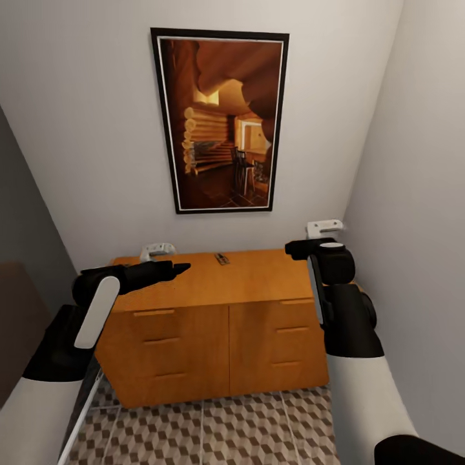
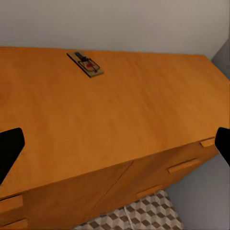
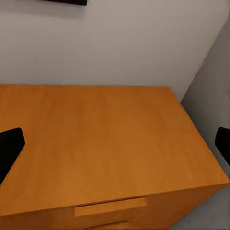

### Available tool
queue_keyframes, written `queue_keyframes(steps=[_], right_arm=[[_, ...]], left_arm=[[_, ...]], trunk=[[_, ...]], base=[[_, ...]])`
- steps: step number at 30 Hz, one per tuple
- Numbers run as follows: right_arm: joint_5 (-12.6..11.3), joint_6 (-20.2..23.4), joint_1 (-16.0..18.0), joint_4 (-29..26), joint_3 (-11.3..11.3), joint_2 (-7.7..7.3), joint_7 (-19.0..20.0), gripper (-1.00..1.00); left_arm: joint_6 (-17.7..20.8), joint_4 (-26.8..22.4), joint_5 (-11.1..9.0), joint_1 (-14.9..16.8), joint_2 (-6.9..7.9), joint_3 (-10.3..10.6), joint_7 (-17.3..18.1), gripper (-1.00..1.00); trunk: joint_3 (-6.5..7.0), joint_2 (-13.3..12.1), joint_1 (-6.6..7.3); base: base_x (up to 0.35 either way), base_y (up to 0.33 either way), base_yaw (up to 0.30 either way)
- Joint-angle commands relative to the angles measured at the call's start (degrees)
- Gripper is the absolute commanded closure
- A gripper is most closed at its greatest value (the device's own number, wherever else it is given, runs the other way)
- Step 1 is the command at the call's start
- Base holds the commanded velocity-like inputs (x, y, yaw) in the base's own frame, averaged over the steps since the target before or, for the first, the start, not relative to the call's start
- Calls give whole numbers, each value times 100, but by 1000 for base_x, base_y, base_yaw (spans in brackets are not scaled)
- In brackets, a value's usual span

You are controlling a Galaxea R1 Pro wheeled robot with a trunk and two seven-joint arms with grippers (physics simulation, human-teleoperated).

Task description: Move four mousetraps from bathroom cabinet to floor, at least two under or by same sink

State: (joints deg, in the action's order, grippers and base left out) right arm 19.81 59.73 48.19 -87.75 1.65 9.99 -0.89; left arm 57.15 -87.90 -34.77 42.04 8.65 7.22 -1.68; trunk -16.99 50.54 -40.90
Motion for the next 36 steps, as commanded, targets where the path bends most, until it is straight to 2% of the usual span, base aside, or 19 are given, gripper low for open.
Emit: queue_keyframes(steps=[1,6,20,29,36], right_arm=[[12,27,6,-5,44,1,-11,-100],[22,27,6,-7,155,1,-13,-100],[-9,27,6,-15,183,1,-8,-100],[-11,27,6,-21,178,1,-8,-100],[-12,27,6,-22,175,1,-8,-100]], left_arm=[[19,-1,-18,5,4,-17,-19,-100],[18,6,-14,5,5,-72,-23,-100],[14,14,-7,6,5,-95,-25,-100],[8,23,25,6,5,-79,-32,-100],[10,26,177,6,5,-67,-34,-100]], trunk=[[-8,5,-4],[-8,5,-4],[-8,5,-4],[-8,5,-4],[-8,5,-4]], base=[[314,0,0],[317,0,0],[307,0,0],[83,0,83],[16,0,239]])
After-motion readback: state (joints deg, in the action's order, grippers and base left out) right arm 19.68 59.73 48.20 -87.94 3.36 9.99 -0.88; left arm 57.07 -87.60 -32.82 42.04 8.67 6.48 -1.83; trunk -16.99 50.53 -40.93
